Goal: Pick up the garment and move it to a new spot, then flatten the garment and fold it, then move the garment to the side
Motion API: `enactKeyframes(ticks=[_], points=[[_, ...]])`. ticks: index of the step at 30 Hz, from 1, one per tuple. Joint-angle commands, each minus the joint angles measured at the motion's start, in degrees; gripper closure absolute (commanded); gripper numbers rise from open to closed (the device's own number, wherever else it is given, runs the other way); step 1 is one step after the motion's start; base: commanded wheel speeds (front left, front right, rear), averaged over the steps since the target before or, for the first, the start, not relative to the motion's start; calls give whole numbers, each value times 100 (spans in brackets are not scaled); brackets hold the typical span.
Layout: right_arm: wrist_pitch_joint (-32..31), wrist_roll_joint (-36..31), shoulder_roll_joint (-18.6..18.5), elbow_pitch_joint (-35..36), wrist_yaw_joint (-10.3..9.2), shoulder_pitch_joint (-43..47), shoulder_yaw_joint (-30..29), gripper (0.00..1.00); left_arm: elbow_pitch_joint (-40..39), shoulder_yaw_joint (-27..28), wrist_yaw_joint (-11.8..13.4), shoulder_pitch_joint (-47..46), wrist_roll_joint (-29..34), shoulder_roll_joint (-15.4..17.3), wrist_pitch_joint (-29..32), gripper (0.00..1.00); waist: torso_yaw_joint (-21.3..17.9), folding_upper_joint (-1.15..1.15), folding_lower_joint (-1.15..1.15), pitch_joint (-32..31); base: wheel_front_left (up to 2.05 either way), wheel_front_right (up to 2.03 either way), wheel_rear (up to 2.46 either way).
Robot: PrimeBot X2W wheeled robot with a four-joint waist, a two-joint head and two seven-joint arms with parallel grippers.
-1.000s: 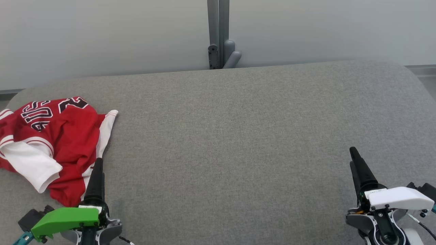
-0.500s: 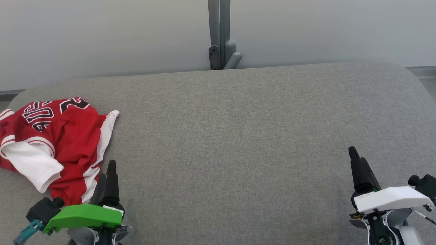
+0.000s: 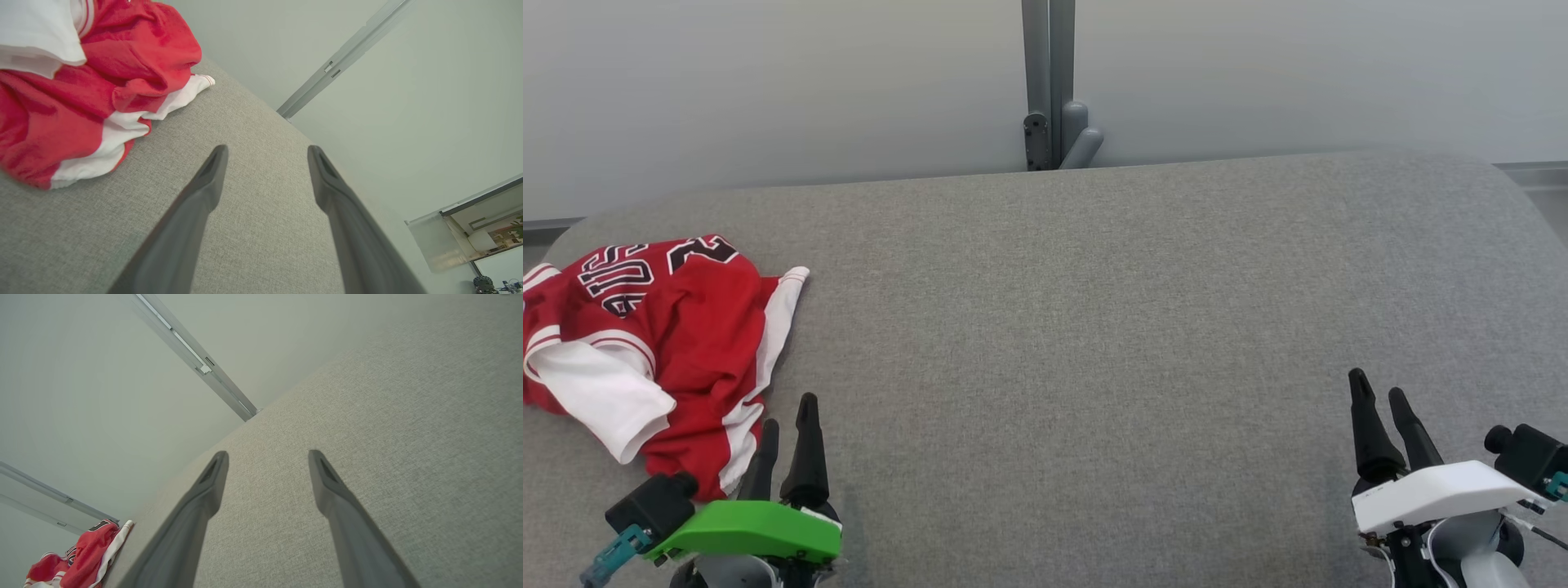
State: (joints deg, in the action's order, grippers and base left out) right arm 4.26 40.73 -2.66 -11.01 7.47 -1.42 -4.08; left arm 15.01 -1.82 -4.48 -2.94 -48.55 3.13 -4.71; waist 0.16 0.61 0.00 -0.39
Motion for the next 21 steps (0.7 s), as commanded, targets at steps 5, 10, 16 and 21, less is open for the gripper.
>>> enactKeyframes(ticks=[5,10,16,21], points=[[157,-606,-55,49,2,3,48,0,-121,-53,-57,-5,652,73,-141,0,-7,-26,0,4,0,0,0],[225,-906,-69,46,2,10,75,0,-135,-59,-64,8,972,89,-209,0,-13,-28,0,7,0,0,0],[324,-1329,-75,43,2,28,104,0,-151,-84,-64,31,1426,99,-310,0,-19,-31,0,8,0,0,0],[408,-1672,-78,54,2,43,119,0,-151,-113,-68,60,1778,103,-379,0,-24,-33,0,6,0,0,0]])
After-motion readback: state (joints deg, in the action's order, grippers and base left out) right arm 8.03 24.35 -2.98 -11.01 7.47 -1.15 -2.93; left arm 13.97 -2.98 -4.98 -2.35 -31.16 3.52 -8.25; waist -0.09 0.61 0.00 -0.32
